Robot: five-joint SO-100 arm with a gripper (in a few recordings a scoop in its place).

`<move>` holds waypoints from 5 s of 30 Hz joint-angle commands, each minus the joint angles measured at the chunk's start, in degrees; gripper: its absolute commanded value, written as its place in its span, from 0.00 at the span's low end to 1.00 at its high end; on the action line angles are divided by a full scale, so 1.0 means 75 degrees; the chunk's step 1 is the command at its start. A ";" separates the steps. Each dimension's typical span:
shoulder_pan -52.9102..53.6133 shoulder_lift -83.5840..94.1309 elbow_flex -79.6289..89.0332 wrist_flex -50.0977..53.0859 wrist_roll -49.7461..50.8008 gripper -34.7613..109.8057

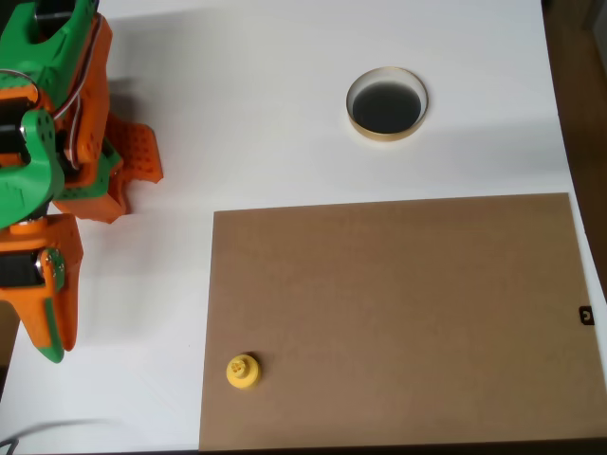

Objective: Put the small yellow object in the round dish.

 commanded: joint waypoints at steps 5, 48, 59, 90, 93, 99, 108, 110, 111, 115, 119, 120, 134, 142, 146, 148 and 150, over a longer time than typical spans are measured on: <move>0.0070 0.0270 0.0035 -0.0012 -0.0070 0.26; 0.0445 -0.3152 -0.3633 0.0316 0.0527 0.46; -0.0516 -0.4910 -0.4676 0.0305 -0.0750 0.44; -0.4336 -1.1027 -0.7336 0.0937 -0.0832 0.45; -0.4418 -1.1426 -0.7664 0.0961 -0.0832 0.45; -0.4441 -1.2410 -0.8320 0.0996 -0.0785 0.44; -0.4500 -1.3289 -0.8848 0.0867 -0.0598 0.43; -0.4547 -1.3406 -0.8965 0.0879 -0.0562 0.43; -0.4570 -1.3441 -0.9000 0.0879 -0.0539 0.43; -0.4617 -1.3500 -0.9059 0.0809 -0.0504 0.40; -0.4594 -1.3629 -0.9152 0.0773 -0.0480 0.38; -0.4594 -1.3664 -0.9152 0.0773 -0.0480 0.37; -0.4430 -1.3875 -0.9246 0.0668 -0.0504 0.24; -0.4711 -1.3242 -0.9398 0.1184 -0.0551 0.24; -0.5191 -1.2797 -0.9469 0.1559 -0.0609 0.24; -0.5531 -1.2516 -0.9469 0.1746 -0.0645 0.24; -0.5941 -1.2270 -0.9551 0.1992 -0.0656 0.24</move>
